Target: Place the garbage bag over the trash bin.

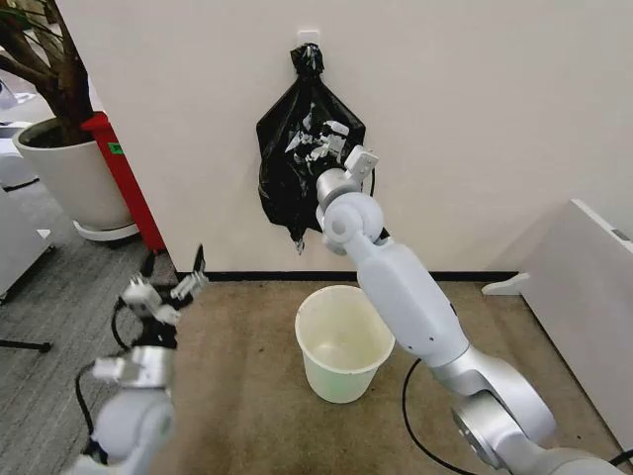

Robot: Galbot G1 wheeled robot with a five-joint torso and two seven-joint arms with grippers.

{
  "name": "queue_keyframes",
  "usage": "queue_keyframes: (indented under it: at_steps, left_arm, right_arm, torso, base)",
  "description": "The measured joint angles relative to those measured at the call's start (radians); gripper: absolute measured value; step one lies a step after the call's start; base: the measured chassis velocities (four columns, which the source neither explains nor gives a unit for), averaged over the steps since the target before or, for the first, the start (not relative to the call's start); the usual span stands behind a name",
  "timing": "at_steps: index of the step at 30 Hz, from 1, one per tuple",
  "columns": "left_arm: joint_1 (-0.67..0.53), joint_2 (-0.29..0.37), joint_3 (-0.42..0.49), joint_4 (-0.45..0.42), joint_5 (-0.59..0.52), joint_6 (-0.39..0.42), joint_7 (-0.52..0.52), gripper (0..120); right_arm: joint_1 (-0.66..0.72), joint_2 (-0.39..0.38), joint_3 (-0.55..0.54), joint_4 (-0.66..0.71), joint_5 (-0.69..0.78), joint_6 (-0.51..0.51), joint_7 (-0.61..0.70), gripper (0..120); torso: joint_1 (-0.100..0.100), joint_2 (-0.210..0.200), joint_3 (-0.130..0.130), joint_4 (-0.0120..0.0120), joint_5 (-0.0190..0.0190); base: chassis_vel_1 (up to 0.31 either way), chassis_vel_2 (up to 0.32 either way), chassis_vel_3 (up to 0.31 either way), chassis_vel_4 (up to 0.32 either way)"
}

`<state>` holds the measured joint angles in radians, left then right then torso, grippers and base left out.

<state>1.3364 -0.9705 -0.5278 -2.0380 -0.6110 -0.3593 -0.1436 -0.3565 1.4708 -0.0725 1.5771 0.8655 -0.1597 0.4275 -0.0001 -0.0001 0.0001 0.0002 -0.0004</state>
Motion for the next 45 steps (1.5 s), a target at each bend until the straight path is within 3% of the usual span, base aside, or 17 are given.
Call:
queue_keyframes:
  at_steps: [8,12,18,22,27,32,36,45]
  left_arm:
    - [-0.143,0.152,0.02,0.043,-0.12,0.052,-0.073,98]
    - [-0.204,0.182,0.039,0.054,-0.164,0.075,-0.088,98]
    - [-0.377,0.243,0.124,0.065,-0.256,0.127,-0.122,99]
    - [-0.585,0.278,0.296,0.119,-0.363,0.164,-0.154,99]
    - [-0.81,0.245,0.513,0.247,-0.402,0.174,-0.166,100]
    - [-1.059,0.128,0.667,0.426,-0.429,0.188,-0.183,99]
    - [-1.128,0.065,0.73,0.52,-0.424,0.189,-0.184,100]
    - [-1.155,0.033,0.814,0.532,-0.471,0.287,-0.177,100]
  right_arm:
    - [-0.002,-0.015,-0.004,0.023,-0.039,-0.02,-0.007,0]
    - [0.011,-0.019,-0.001,0.022,-0.051,-0.021,-0.014,0]
    - [0.057,-0.019,0.002,0.0,-0.068,-0.021,-0.028,0]
    - [0.075,-0.022,-0.004,-0.009,-0.069,-0.021,-0.03,0]
    - [0.07,-0.028,-0.006,-0.003,-0.066,-0.02,-0.03,0]
    - [0.067,-0.03,-0.011,0.0,-0.062,-0.021,-0.03,0]
    - [0.065,-0.023,-0.014,0.002,-0.062,-0.022,-0.029,0]
    - [0.074,-0.024,-0.006,-0.007,-0.064,-0.022,-0.033,0]
  torso:
    - [0.0,0.0,0.0,0.0,0.0003]
    - [0.0,0.0,0.0,0.0,0.0001]
    - [0.0,0.0,0.0,-0.0001,0.0003]
    - [0.0,0.0,0.0,0.0,0.0005]
    - [0.0,0.0,0.0,-0.0003,0.0]
    - [0.0,0.0,0.0,-0.0008,0.0008]
    - [0.0,0.0,0.0,-0.0007,0.0004]
    - [0.0,0.0,0.0,0.0003,0.0003]
  base:
    - [0.0,0.0,0.0,0.0]
    - [0.0,0.0,0.0,0.0]
    - [0.0,0.0,0.0,0.0]
    - [0.0,0.0,0.0,0.0]
    - [0.0,0.0,0.0,0.0]
    - [0.0,0.0,0.0,0.0]
    - [0.0,0.0,0.0,0.0]
    - [0.0,0.0,0.0,0.0]
